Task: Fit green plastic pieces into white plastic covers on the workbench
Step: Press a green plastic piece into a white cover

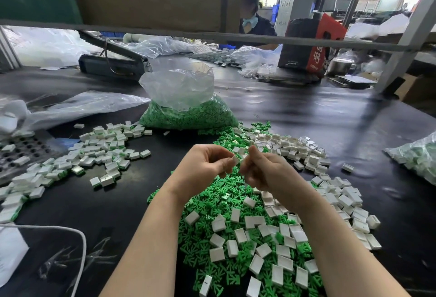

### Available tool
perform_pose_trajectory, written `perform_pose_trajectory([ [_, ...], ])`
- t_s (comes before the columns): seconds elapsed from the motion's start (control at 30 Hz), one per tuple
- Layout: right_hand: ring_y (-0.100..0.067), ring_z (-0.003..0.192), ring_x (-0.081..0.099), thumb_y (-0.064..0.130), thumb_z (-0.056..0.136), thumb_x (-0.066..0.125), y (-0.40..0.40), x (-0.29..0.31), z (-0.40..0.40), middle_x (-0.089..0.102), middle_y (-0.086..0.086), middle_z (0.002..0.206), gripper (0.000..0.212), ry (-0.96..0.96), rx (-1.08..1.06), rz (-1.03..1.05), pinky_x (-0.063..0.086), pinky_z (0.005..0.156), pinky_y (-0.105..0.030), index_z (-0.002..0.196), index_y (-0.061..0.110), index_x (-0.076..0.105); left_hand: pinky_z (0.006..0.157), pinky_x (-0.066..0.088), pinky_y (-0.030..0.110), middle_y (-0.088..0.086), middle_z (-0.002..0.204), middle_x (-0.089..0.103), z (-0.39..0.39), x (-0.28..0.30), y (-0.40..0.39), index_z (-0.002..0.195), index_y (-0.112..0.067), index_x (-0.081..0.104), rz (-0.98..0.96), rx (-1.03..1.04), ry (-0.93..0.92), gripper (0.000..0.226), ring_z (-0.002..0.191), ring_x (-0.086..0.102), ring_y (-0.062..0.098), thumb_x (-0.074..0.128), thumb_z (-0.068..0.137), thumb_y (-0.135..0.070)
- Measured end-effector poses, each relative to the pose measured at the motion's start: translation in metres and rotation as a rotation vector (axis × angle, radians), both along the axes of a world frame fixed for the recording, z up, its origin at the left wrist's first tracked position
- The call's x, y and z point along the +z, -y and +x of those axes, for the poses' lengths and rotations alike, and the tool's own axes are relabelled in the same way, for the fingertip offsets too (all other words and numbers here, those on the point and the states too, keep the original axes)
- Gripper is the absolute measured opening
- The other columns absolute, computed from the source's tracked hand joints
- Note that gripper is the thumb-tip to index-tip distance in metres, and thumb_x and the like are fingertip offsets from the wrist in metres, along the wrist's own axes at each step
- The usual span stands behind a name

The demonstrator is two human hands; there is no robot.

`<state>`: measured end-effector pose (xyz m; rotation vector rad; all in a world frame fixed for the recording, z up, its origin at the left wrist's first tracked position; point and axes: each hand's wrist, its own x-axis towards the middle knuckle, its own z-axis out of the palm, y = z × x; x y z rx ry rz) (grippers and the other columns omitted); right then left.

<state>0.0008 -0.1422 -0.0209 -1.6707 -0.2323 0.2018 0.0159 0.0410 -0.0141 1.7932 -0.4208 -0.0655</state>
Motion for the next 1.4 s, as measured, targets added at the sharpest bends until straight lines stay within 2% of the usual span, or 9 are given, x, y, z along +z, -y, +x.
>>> perform_pose_trajectory([
  [0.13, -0.016, 0.058, 0.043, 0.065, 0.084, 0.038, -0.004, -0.002, 0.001, 0.058, -0.008, 0.065, 0.067, -0.133, 0.093, 0.040, 0.027, 0.055, -0.029, 0.089, 0.007, 0.071, 0.064, 0.049, 0.014, -0.004, 0.073, 0.073, 0.000, 0.002, 0.004, 0.086, -0.015, 0.075, -0.007, 0.020, 0.030, 0.007, 0.067, 0.064, 0.004, 0.071, 0.086, -0.009],
  [0.37, -0.018, 0.067, 0.050, 0.052, 0.088, 0.051, -0.010, -0.005, 0.002, 0.060, -0.011, 0.075, 0.045, -0.205, 0.114, 0.277, 0.036, 0.066, -0.028, 0.078, 0.014, 0.073, 0.070, 0.052, 0.018, 0.001, 0.079, 0.075, -0.001, 0.002, 0.006, 0.087, -0.017, 0.076, -0.078, 0.027, 0.007, 0.006, 0.073, 0.066, 0.006, 0.073, 0.084, -0.012],
  [0.57, -0.015, 0.064, 0.049, 0.052, 0.083, 0.058, -0.010, -0.006, 0.001, 0.059, -0.006, 0.070, 0.042, -0.169, 0.117, 0.237, 0.038, 0.056, -0.020, 0.083, 0.011, 0.068, 0.055, 0.039, 0.016, 0.003, 0.070, 0.060, 0.001, -0.001, 0.011, 0.082, -0.014, 0.070, -0.030, 0.044, -0.024, 0.004, 0.057, 0.048, 0.005, 0.068, 0.085, -0.015],
  [0.67, -0.014, 0.065, 0.046, 0.054, 0.080, 0.060, -0.010, -0.006, 0.001, 0.060, -0.004, 0.071, 0.044, -0.124, 0.119, 0.181, 0.034, 0.055, -0.021, 0.088, 0.012, 0.066, 0.051, 0.038, 0.015, -0.001, 0.062, 0.058, -0.001, 0.000, 0.017, 0.074, -0.012, 0.066, -0.051, 0.059, -0.035, 0.012, 0.051, 0.046, 0.006, 0.060, 0.073, -0.022],
  [0.8, -0.016, 0.068, 0.043, 0.053, 0.080, 0.061, -0.011, -0.008, 0.001, 0.060, -0.005, 0.073, 0.046, -0.080, 0.112, 0.178, 0.029, 0.061, -0.026, 0.096, 0.010, 0.067, 0.044, 0.038, 0.012, -0.008, 0.047, 0.055, -0.005, 0.002, 0.023, 0.066, -0.011, 0.059, -0.122, 0.071, -0.034, 0.008, 0.041, 0.048, 0.003, 0.054, 0.070, -0.016],
  [0.97, -0.016, 0.072, 0.044, 0.046, 0.082, 0.061, -0.011, -0.008, 0.001, 0.063, -0.001, 0.072, 0.028, -0.067, 0.119, 0.231, 0.029, 0.065, -0.026, 0.089, 0.023, 0.074, 0.045, 0.039, 0.016, -0.007, 0.047, 0.052, -0.005, 0.002, 0.027, 0.062, -0.015, 0.059, -0.124, 0.118, -0.020, 0.007, 0.044, 0.046, 0.006, 0.056, 0.065, -0.021],
  [1.13, -0.018, 0.074, 0.042, 0.039, 0.087, 0.057, -0.010, -0.013, 0.003, 0.061, -0.003, 0.075, 0.026, -0.062, 0.113, 0.244, 0.029, 0.064, -0.026, 0.097, 0.020, 0.073, 0.055, 0.042, 0.031, 0.009, 0.055, 0.053, -0.005, 0.001, 0.029, 0.062, -0.014, 0.060, -0.129, 0.131, -0.032, 0.008, 0.051, 0.049, 0.020, 0.059, 0.063, -0.022],
  [1.23, -0.015, 0.073, 0.046, 0.036, 0.089, 0.056, -0.009, -0.014, 0.003, 0.059, -0.003, 0.076, 0.030, -0.066, 0.102, 0.257, 0.033, 0.065, -0.025, 0.105, 0.012, 0.068, 0.058, 0.044, 0.033, 0.011, 0.055, 0.056, -0.006, 0.002, 0.032, 0.059, -0.016, 0.060, -0.135, 0.145, -0.039, 0.008, 0.052, 0.052, 0.021, 0.061, 0.060, -0.025],
  [1.4, -0.012, 0.070, 0.046, 0.033, 0.090, 0.054, -0.011, -0.014, 0.004, 0.058, 0.000, 0.076, 0.037, -0.042, 0.076, 0.249, 0.029, 0.068, -0.028, 0.112, 0.004, 0.064, 0.060, 0.042, 0.039, 0.016, 0.061, 0.055, -0.007, 0.004, 0.032, 0.061, -0.015, 0.061, -0.137, 0.159, -0.039, 0.026, 0.058, 0.049, 0.024, 0.061, 0.050, -0.039],
])
